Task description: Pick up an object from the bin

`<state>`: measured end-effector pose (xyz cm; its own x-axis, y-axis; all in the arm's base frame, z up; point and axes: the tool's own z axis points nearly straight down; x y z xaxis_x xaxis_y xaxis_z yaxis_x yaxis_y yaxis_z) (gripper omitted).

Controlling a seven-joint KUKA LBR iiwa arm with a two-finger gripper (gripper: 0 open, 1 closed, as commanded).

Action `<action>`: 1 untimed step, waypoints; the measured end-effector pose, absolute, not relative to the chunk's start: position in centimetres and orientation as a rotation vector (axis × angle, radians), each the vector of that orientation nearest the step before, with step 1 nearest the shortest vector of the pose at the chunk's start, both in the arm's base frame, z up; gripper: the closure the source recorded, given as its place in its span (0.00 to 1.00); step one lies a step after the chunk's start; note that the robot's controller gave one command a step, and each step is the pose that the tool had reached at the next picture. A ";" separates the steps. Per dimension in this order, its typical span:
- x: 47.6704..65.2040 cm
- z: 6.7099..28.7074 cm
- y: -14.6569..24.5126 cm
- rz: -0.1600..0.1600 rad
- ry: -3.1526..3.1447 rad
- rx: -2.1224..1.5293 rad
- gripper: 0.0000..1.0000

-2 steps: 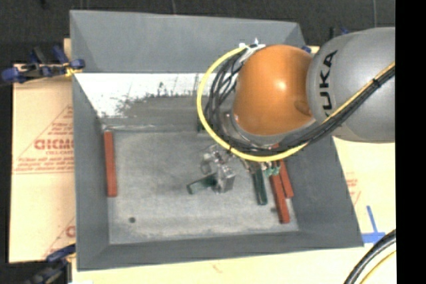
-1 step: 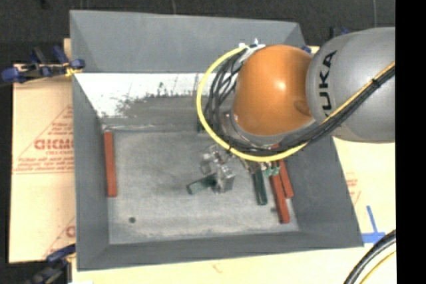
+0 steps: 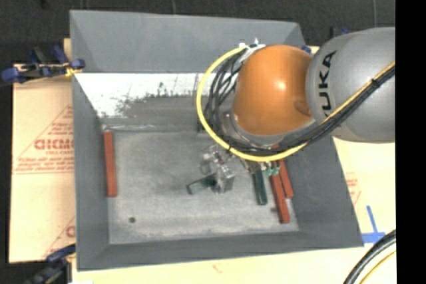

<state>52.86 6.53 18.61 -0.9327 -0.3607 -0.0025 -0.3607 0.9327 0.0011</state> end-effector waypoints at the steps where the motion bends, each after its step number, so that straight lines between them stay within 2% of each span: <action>1: 52.9 18.6 6.5 0.003 3.087 -0.574 1.00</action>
Offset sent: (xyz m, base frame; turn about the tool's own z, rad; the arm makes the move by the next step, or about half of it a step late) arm 0.0000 0.0000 0.0000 0.0000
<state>52.86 6.54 18.61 -0.9331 -0.3596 -0.0023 -0.3596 0.9331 0.0013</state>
